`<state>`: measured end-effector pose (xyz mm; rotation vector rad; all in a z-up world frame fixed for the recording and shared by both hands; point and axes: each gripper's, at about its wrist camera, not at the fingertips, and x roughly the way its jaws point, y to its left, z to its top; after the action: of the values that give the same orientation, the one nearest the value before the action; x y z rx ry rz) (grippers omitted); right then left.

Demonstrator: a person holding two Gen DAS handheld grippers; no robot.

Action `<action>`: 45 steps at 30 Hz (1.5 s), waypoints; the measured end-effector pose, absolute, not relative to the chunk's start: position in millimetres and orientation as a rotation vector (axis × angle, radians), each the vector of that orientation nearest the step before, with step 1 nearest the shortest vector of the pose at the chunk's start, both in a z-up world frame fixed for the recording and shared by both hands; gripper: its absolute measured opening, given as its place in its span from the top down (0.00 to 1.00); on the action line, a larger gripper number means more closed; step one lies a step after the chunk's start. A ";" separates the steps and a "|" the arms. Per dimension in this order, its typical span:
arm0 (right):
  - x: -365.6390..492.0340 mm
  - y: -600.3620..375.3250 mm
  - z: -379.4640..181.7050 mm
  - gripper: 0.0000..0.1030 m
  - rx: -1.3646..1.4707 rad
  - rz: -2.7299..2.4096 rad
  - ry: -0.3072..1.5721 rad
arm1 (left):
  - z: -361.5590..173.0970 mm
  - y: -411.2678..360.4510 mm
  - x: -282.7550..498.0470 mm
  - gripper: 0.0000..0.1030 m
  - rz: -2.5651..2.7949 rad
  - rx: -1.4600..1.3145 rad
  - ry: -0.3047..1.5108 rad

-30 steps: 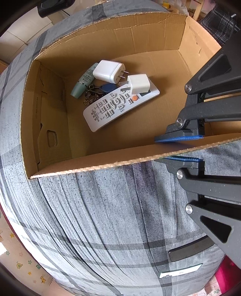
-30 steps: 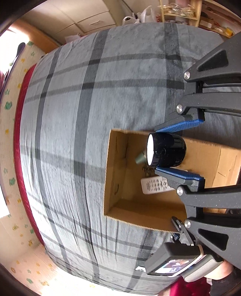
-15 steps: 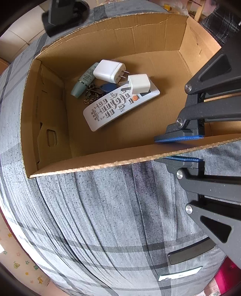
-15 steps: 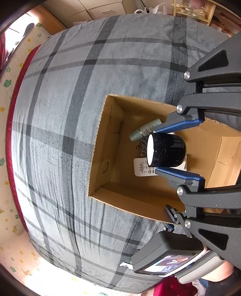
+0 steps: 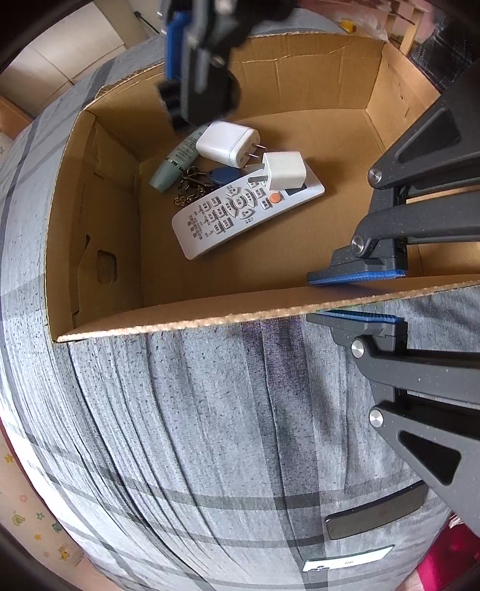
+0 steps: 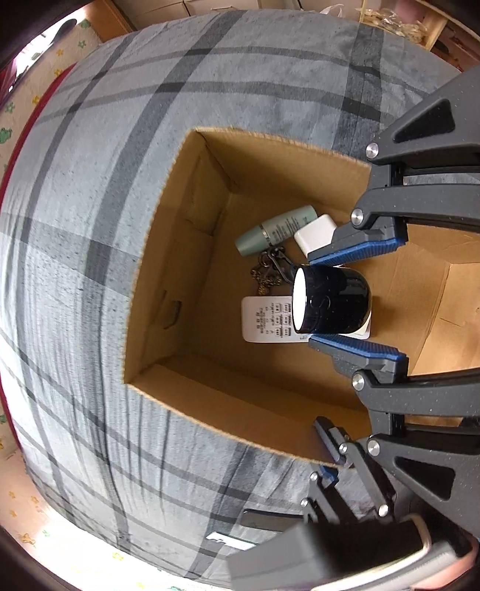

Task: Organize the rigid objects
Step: 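Lift the black charger with the right gripper and carry it into the box, then open the right gripper to drop the black charger and withdraw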

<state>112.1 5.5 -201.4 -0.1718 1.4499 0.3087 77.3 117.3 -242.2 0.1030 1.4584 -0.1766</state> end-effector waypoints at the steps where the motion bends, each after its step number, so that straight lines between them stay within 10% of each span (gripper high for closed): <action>1: 111.8 6.0 -206.9 0.61 -0.176 0.311 1.460 | -242.2 119.1 77.1 0.86 -0.176 0.100 1.457; 25: 110.8 2.3 -257.6 0.60 -0.178 0.304 1.515 | -239.0 113.0 73.4 0.86 -0.166 0.115 1.450; 45: 104.8 -22.6 -204.1 0.29 -0.105 0.229 1.408 | -235.0 106.7 70.1 0.86 -0.161 0.141 1.438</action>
<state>104.8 -22.6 -204.1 -0.1046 1.4084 0.2290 70.1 106.7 -235.0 0.1411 1.4376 -0.1609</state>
